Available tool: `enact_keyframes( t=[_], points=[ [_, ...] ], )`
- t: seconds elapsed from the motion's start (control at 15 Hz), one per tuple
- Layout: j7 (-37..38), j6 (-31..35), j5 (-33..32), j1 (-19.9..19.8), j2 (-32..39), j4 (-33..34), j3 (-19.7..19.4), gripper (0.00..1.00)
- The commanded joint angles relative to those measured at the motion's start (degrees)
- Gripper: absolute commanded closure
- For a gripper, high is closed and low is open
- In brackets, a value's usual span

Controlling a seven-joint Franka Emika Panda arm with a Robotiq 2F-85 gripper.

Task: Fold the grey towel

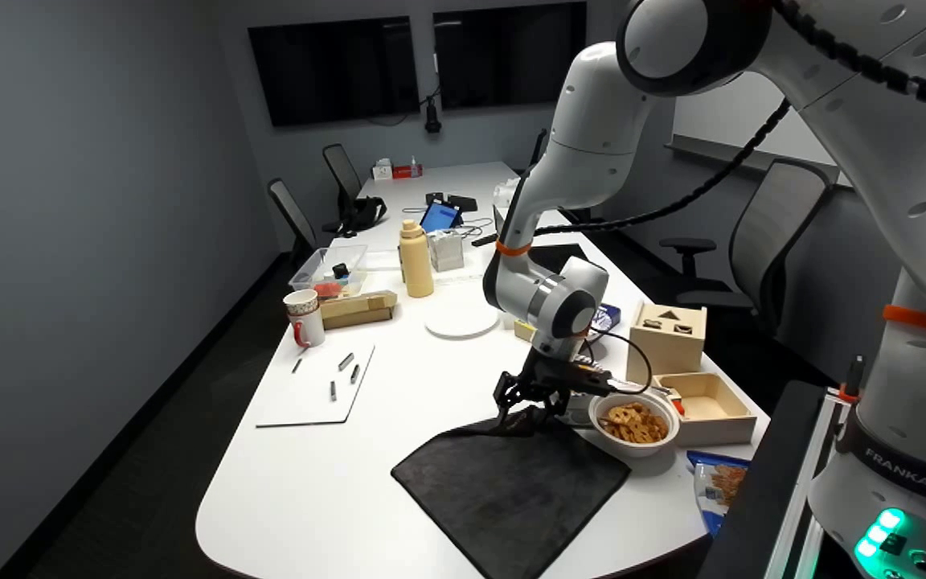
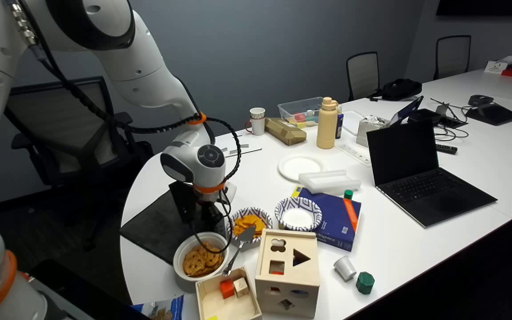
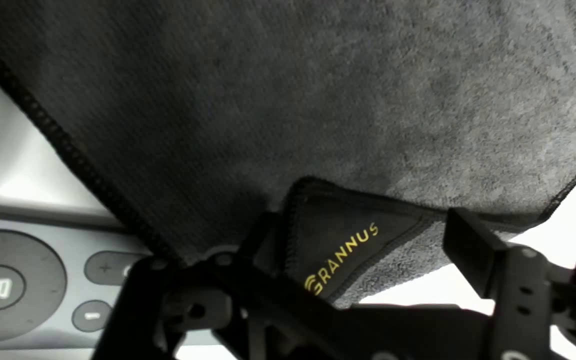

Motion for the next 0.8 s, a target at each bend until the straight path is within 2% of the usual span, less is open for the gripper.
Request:
enact_keyframes(
  t=[0.0,0.33,0.6,0.67,0.73],
  points=[
    [0.1,1.3,2.5,0.1,0.9,0.9,0.1,0.47],
    [0.3,3.3,4.5,0.5,0.5,0.5,0.1,0.84],
    [0.6,3.7,5.5,0.4,0.8,0.7,0.2,0.93],
    [0.7,3.7,5.5,0.4,1.0,0.8,0.2,0.88],
    [0.8,3.6,5.5,0.4,1.1,0.9,0.2,0.96]
  ],
)
